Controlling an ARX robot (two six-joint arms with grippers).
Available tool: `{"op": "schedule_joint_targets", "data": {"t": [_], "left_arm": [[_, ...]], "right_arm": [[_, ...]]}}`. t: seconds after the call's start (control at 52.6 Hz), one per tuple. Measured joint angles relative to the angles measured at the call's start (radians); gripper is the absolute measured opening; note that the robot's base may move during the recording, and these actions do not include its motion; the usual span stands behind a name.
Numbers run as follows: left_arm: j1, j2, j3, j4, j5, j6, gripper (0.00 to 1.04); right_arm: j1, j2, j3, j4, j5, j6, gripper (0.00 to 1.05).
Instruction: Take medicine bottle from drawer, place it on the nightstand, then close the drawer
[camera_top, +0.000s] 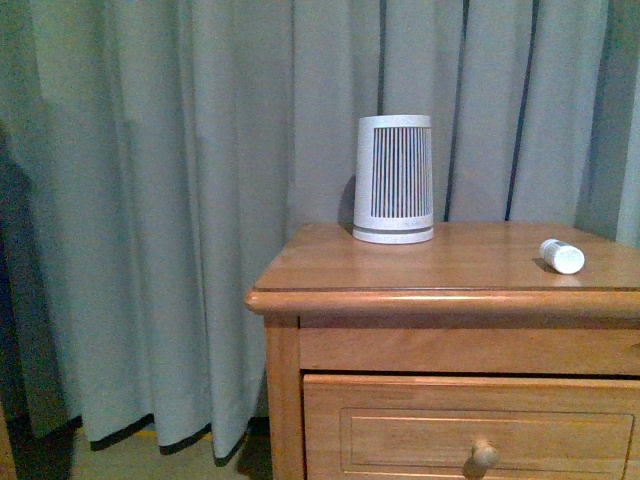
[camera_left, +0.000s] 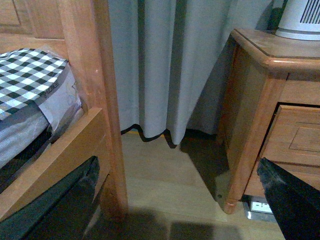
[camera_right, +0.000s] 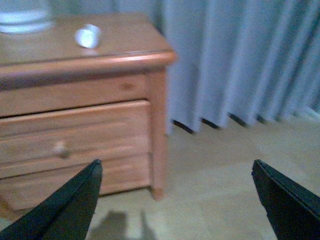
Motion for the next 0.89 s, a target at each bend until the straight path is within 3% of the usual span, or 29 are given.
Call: {"op": "schedule_joint_targets", "data": {"t": [0.057, 0.133, 0.456, 0.894], "left_arm": [[0.0, 0.0, 0.0, 0.0, 0.0, 0.0, 0.98], [0.0, 0.0, 0.0, 0.0, 0.001, 0.0, 0.98], [0.0, 0.0, 0.0, 0.0, 0.001, 0.0, 0.98], [0.0, 0.0, 0.0, 0.0, 0.001, 0.0, 0.98]], "right_arm": [[-0.042, -0.033, -0.019, 0.031, -0.172, -0.018, 0.72], [-0.05, -0.047, -0.037, 0.038, -0.271, -0.032, 0.6], [-0.055, -0.087, -0.094, 0.052, -0.277, -0.048, 0.05], [-0.056, -0.147, -0.156, 0.06, -0.277, -0.051, 0.03]]}}
